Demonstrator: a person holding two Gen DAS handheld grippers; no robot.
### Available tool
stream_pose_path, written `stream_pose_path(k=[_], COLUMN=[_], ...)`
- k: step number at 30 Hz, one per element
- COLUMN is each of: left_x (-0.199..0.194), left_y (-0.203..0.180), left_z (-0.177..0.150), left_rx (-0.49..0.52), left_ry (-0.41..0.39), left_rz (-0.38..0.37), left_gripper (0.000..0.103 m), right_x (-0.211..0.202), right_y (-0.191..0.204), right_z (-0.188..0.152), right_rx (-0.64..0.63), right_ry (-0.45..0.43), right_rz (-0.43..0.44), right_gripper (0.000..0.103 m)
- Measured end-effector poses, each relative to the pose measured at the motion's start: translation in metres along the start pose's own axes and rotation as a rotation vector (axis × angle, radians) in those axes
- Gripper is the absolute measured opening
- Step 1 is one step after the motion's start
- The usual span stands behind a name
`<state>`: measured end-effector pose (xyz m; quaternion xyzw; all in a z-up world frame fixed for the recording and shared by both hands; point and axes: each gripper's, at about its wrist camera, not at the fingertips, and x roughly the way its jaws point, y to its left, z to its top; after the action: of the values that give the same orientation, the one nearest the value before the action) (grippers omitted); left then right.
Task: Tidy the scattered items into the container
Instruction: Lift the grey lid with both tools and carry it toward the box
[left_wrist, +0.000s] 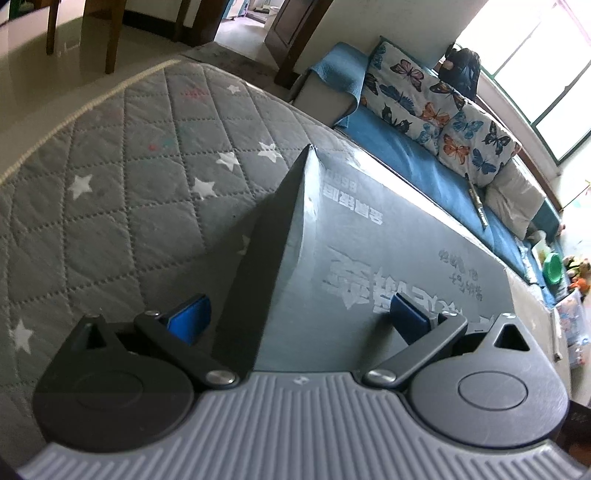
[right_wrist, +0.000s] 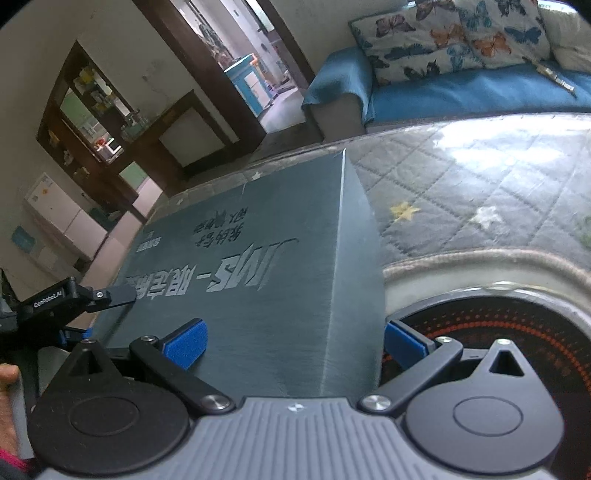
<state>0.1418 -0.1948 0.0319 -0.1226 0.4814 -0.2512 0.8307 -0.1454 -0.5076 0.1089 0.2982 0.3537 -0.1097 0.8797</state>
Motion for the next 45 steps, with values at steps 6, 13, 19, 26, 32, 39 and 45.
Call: stream_pose_path(k=[6, 13, 19, 26, 32, 39, 45], left_x=[0.006, 0.003, -0.011, -0.026, -0.045, -0.082, -0.111], left_y=[0.002, -0.01, -0.022, -0.032, -0.043, -0.056, -0.064], left_z=[0.001, -0.001, 0.001, 0.003, 0.003, -0.003, -0.019], left_rx=[-0.022, 0.026, 0.058, 0.064, 0.075, 0.104, 0.117], left_ry=[0.016, -0.007, -0.043, -0.066, -0.088, -0.122, -0.128], left_rz=[-0.035, -0.02, -0.021, -0.042, -0.063, -0.083, -0.101], left_gripper=[0.103, 0.103, 0.103, 0.103, 0.103, 0.103, 0.103], right_x=[0.005, 0.005, -0.002, -0.018, -0.037, -0.067, -0.098], right_y=[0.002, 0.007, 0.012, 0.019, 0.026, 0.038, 0.049], right_z=[0.0, 0.001, 0.004, 0.009, 0.012, 0.01, -0.006], right_rx=[0.015, 0.017, 0.025, 0.01, 0.001, -0.008, -0.016], right_ry=[0.002, -0.006, -0.041, -0.081, -0.122, -0.163, -0.192], right_rz=[0.011, 0.012, 0.03, 0.031, 0.03, 0.033, 0.025], right_gripper=[0.103, 0.103, 0.103, 0.103, 0.103, 0.103, 0.103])
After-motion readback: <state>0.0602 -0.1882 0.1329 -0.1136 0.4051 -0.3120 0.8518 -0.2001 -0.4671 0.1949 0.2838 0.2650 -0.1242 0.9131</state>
